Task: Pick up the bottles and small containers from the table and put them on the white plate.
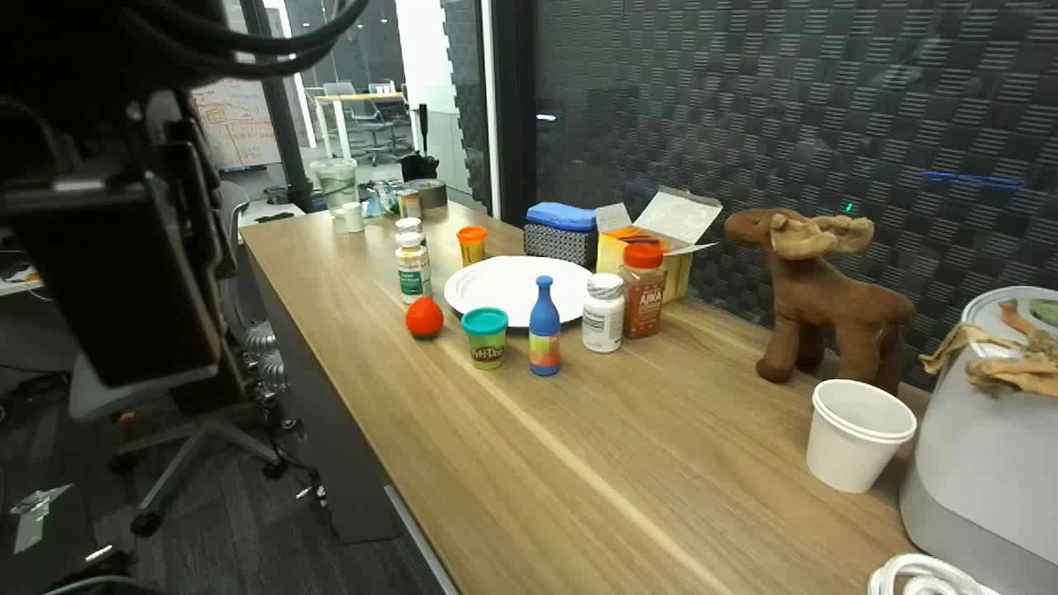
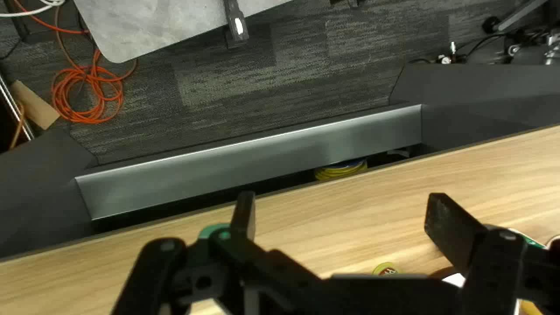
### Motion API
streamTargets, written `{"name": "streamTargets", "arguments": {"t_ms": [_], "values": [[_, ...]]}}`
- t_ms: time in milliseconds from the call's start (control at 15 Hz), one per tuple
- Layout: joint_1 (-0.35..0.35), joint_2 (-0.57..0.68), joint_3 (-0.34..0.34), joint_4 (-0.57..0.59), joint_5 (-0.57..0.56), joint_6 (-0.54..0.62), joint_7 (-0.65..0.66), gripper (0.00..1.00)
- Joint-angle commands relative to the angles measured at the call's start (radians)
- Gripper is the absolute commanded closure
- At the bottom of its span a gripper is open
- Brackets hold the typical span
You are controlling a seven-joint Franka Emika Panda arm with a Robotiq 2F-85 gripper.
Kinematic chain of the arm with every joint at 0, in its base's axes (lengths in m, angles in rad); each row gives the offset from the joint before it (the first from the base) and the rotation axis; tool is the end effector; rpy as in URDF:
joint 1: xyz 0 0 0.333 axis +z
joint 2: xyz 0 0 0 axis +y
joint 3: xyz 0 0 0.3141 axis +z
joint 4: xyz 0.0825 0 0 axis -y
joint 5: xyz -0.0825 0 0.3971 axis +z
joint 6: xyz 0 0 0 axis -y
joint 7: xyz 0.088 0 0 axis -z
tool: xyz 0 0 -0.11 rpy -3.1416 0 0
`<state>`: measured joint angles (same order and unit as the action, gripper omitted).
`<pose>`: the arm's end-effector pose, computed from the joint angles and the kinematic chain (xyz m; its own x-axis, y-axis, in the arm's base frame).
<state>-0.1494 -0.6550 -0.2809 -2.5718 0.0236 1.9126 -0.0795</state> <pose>0.3332 -0.1517 0.4564 0.9553 -0.2956 -0.0093 -0.2919 -0.9370 -0.1919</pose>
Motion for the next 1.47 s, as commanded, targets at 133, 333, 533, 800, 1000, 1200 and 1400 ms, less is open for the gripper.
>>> {"name": "streamTargets", "arguments": {"t_ms": [133,333,533,800,1000,1200,1400], "values": [[-0.022,0.001,0.018,0.008,0.013,-0.002,-0.012,0.0],[-0.022,0.0,0.018,0.009,0.013,-0.002,-0.012,0.0],[-0.032,0.063,0.037,0.056,-0.021,0.024,0.013,0.0],[-0.009,0.209,0.084,0.173,-0.056,0.051,0.013,0.0],[0.016,0.333,0.12,0.282,-0.064,0.076,0.01,0.0],[0.03,0.457,0.158,0.395,-0.078,0.113,0.039,0.0],[0.043,0.591,0.184,0.531,-0.066,0.156,0.101,0.0]]}}
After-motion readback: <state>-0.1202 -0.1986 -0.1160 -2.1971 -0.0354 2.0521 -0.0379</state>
